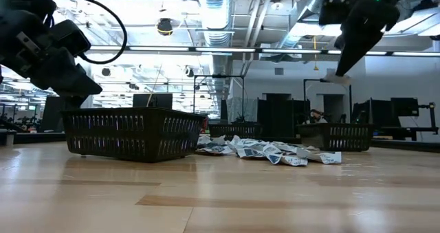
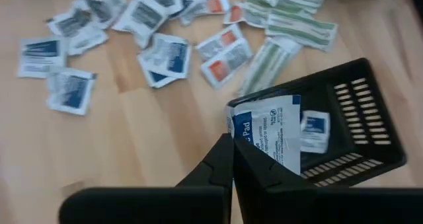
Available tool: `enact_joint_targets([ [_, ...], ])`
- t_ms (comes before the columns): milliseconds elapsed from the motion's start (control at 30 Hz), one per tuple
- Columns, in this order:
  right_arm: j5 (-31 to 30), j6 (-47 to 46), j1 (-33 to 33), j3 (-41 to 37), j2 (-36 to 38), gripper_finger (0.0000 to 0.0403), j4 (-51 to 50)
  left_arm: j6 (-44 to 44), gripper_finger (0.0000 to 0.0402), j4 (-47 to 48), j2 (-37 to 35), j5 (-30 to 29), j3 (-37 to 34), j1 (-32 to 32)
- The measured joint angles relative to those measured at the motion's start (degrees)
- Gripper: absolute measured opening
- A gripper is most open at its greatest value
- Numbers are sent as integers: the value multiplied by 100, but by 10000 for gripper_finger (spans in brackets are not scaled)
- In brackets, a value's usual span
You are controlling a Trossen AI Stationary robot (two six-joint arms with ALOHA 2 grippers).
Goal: Pick & Place First Aid Supplies
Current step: Put the white alcohol pad into the right black bin
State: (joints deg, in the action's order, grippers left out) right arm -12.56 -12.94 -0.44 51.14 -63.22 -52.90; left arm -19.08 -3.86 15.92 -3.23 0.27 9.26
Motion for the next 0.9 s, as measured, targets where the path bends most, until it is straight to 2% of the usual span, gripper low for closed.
enact_joint_targets([
  [233, 4, 804, -873, -1, -641, 0, 186, -147, 8, -2, 9, -15, 1, 0],
  [467, 41, 1205, -1534, -3, -1229, 0, 244, -200, 8, -7, 26, -15, 4, 0],
  [733, 66, 1352, -1660, -3, -1299, 1, 253, -200, 8, -47, 26, -15, 4, 0],
  [900, 67, 1352, -1631, -3, -1299, 33, 241, -199, 8, -50, 26, -15, 7, 0],
])
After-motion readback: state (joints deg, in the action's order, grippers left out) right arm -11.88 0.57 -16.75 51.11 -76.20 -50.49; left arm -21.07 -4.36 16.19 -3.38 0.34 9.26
